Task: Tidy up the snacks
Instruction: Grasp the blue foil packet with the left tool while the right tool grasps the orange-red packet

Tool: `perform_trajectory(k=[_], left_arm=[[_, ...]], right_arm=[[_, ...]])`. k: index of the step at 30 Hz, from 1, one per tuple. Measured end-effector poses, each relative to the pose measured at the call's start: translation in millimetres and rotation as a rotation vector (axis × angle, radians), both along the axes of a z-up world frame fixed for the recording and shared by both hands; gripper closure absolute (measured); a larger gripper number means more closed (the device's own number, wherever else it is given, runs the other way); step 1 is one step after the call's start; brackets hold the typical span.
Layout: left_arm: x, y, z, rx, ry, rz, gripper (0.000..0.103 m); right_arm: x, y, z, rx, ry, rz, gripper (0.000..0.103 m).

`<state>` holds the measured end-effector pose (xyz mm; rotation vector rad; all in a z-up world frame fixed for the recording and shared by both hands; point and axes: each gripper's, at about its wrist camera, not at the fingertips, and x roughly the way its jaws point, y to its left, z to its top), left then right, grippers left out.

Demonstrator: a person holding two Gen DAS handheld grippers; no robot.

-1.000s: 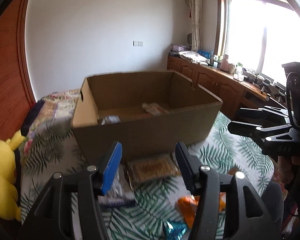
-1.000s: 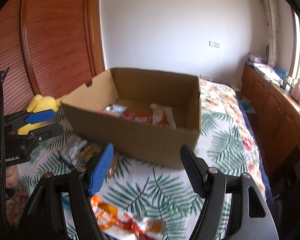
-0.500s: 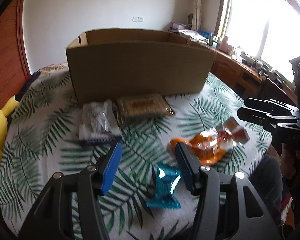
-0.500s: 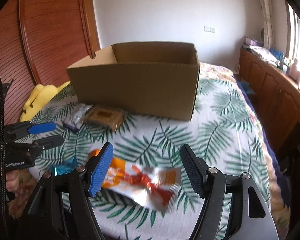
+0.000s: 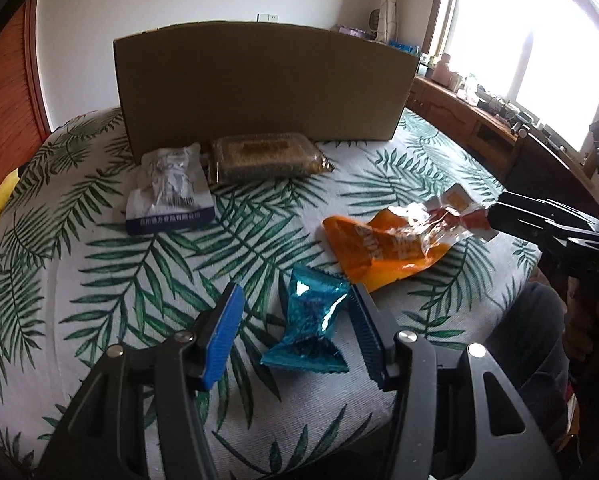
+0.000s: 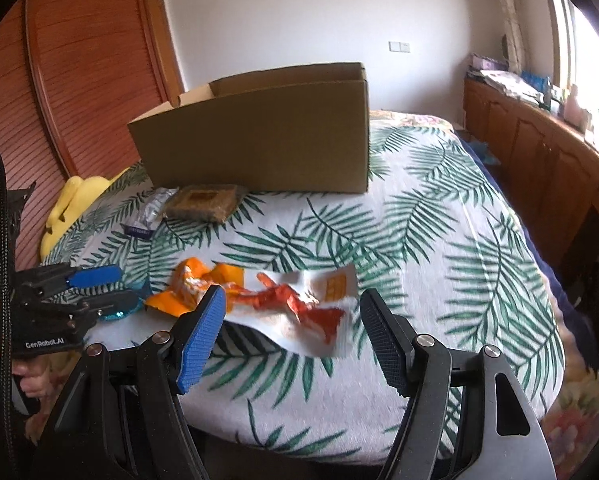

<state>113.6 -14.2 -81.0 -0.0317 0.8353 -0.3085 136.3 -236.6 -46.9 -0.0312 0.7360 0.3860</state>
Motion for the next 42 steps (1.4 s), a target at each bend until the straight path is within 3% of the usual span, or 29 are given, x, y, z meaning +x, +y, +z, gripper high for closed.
perform_trajectory(k=[4, 6, 28, 42], left_arm=[[-2.8, -3.6, -1.6, 0.035, -0.023, -0.002, 0.061], [-2.3, -4.9, -1.6, 0.058, -0.030, -0.001, 0.076], [2.0, 6.2, 1.9, 0.027, -0.033, 0.013, 0.078], [7.3, 11.9, 15.6, -0.007, -0.062, 0.017, 0.078]], right_arm=[[-3.5, -3.7, -7.7, 0.004, 0.024, -0.005, 0.032], [-6.2, -4.5, -11.2, 0.012, 0.036, -0.007, 0.032], [-35.2, 5.6, -14.5, 0.058, 0.071, 0.002, 0.032], [11.9, 17.2, -29.1, 0.098, 0.113, -0.024, 0.032]])
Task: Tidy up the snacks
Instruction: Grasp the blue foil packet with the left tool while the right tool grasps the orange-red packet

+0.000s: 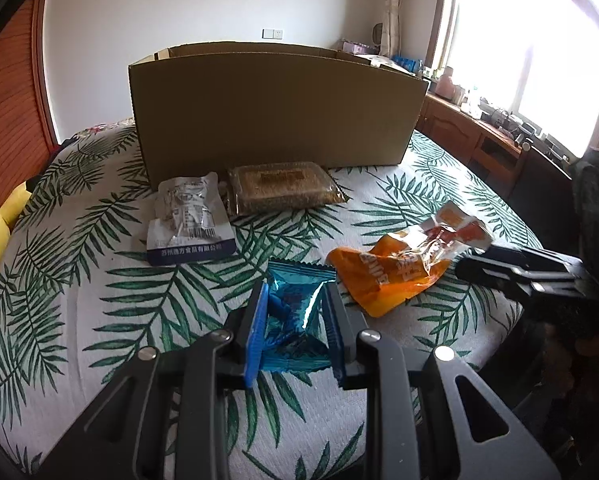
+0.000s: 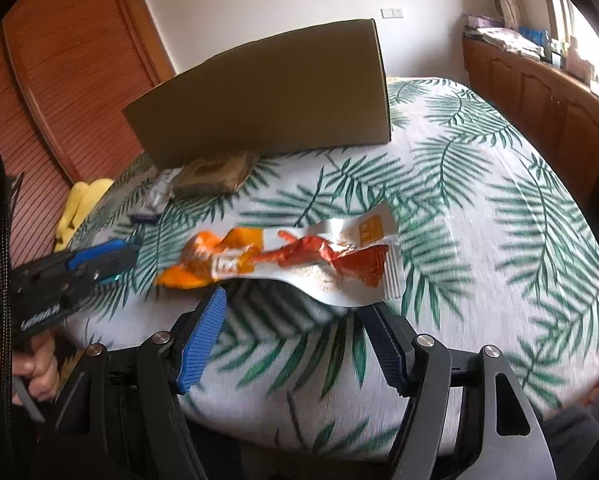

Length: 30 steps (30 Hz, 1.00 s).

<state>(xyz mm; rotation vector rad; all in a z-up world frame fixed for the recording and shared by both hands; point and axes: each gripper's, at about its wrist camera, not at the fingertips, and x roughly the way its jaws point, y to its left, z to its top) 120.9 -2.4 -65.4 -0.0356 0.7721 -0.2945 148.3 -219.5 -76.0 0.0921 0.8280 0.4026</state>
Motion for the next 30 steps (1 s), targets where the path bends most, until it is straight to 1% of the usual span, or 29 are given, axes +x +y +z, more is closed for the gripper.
perform_trajectory(k=[5, 10, 16, 19, 22, 24, 26, 30], left_arm=[[4.1, 1.9, 0.0, -0.009, 0.001, -0.004, 0.078], [9.9, 3.7, -0.6, -0.023, 0.006, -0.005, 0.078], [16.1, 7.9, 1.3, -0.037, -0.002, -0.002, 0.078], [19.3, 12.7, 2.8, -0.043, -0.007, 0.007, 0.078], [21.3, 18.3, 3.7, -0.050, -0.011, 0.018, 0.078], [22.1, 22.2, 3.2, -0.052, -0.012, 0.027, 0.078], [22.7, 25.3, 2.8, -0.055, -0.011, 0.033, 0.078], [22.8, 31.2, 1.6, -0.064, -0.009, 0.045, 0.078]], right_arm=[[24.9, -2.7, 1.7, 0.059, 0.015, -0.016, 0.032], [44.6, 3.1, 4.6, 0.057, 0.014, -0.016, 0.032], [68.9, 15.6, 2.5, 0.058, 0.041, -0.025, 0.032], [77.3, 27.7, 2.2, 0.019, 0.048, -0.030, 0.032], [83.4, 44.3, 0.0, -0.041, 0.045, -0.023, 0.031], [85.4, 58.1, -1.6, -0.106, 0.040, -0.011, 0.030], [84.5, 66.8, -3.2, -0.149, 0.030, 0.000, 0.028], [82.8, 73.3, -4.5, -0.185, 0.024, 0.009, 0.028]])
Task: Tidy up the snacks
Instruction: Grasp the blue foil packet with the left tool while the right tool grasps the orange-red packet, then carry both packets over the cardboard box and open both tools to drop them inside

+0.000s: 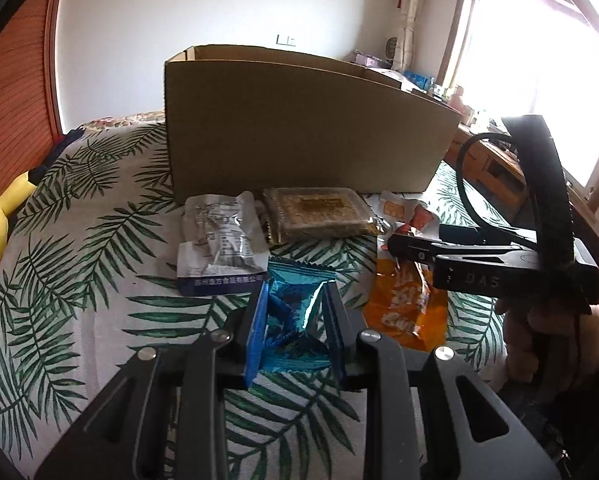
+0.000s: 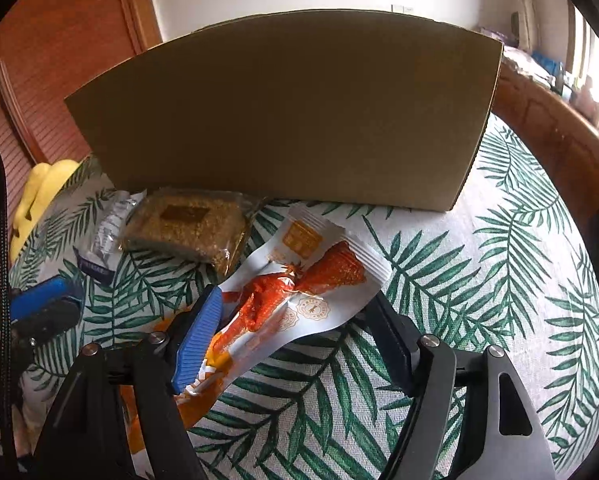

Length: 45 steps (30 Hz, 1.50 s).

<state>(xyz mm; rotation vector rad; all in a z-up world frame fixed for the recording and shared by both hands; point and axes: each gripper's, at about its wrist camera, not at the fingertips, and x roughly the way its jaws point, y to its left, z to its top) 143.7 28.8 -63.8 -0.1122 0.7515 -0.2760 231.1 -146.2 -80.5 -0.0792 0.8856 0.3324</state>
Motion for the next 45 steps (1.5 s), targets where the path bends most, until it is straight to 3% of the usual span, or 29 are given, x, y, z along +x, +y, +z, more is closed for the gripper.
perform_trajectory(k=[7, 10, 15, 21, 45], left_arm=[[-1.7, 3.1, 0.3, -0.007, -0.006, -0.001, 0.078], [-3.3, 3.0, 1.8, -0.011, -0.008, -0.002, 0.078], [-5.7, 1.2, 4.1, -0.011, -0.011, -0.004, 0.078], [-9.3, -0.7, 8.7, -0.007, -0.021, -0.005, 0.078], [8.0, -14.3, 22.1, -0.006, -0.046, -0.033, 0.078]], right_arm=[[-5.1, -2.2, -1.1, -0.017, 0.005, 0.032, 0.029], [-9.3, -4.5, -2.1, -0.011, 0.008, 0.058, 0.036], [-17.3, -7.8, 2.4, 0.030, 0.025, 0.112, 0.076], [-22.9, -6.5, 3.2, 0.020, 0.006, 0.120, 0.082], [-33.4, -44.5, 35.6, 0.063, -0.105, 0.079, 0.088]])
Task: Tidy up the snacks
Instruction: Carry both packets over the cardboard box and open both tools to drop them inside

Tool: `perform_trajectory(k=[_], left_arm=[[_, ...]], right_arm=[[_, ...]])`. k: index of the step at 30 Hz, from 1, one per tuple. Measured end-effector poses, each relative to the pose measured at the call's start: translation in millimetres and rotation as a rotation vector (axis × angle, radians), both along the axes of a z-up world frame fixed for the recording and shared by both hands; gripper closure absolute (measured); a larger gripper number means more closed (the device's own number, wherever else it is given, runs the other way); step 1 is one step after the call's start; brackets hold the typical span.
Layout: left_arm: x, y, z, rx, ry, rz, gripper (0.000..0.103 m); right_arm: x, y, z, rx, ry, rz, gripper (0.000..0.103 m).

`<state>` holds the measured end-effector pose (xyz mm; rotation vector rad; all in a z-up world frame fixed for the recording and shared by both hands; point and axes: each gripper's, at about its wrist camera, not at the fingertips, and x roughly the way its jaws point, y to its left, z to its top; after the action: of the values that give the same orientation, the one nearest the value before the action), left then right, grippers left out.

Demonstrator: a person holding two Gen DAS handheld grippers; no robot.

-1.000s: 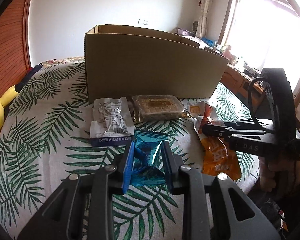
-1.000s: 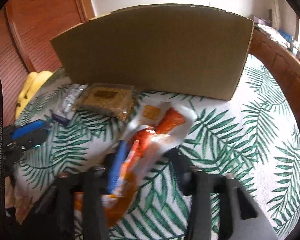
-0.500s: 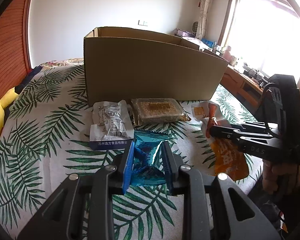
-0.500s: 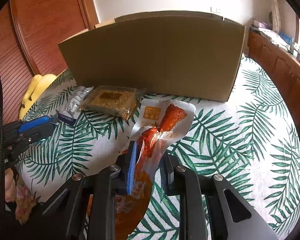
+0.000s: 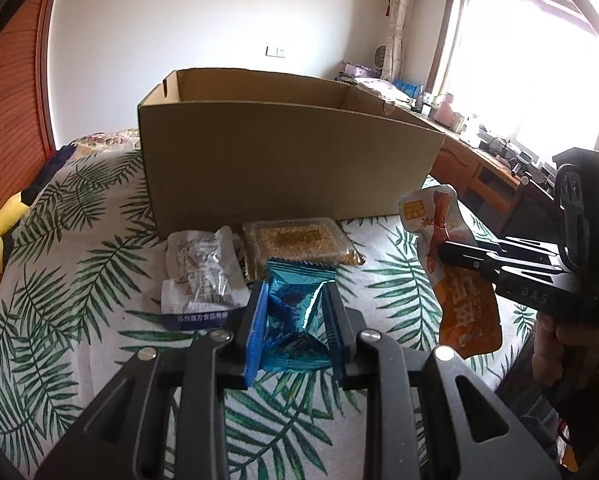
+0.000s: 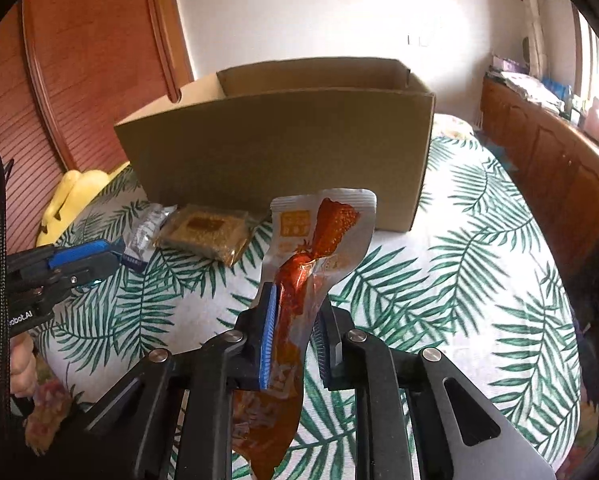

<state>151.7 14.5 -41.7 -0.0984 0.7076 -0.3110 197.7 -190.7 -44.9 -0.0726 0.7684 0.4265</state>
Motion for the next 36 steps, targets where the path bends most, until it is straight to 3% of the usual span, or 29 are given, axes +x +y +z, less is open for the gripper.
perform_trajectory(k=[20, 36], left_arm=[[20.7, -18.1, 34.7, 0.009, -0.080, -0.028, 0.078], [67.7, -17.4, 83.8, 0.031, -0.201, -0.025, 0.078]], right_arm=[[-0.6, -12.6, 37.6, 0.018, -0.097, 0.009, 0.089], [21.8, -7.7, 106.7, -0.020, -0.266, 0.035, 0.089]])
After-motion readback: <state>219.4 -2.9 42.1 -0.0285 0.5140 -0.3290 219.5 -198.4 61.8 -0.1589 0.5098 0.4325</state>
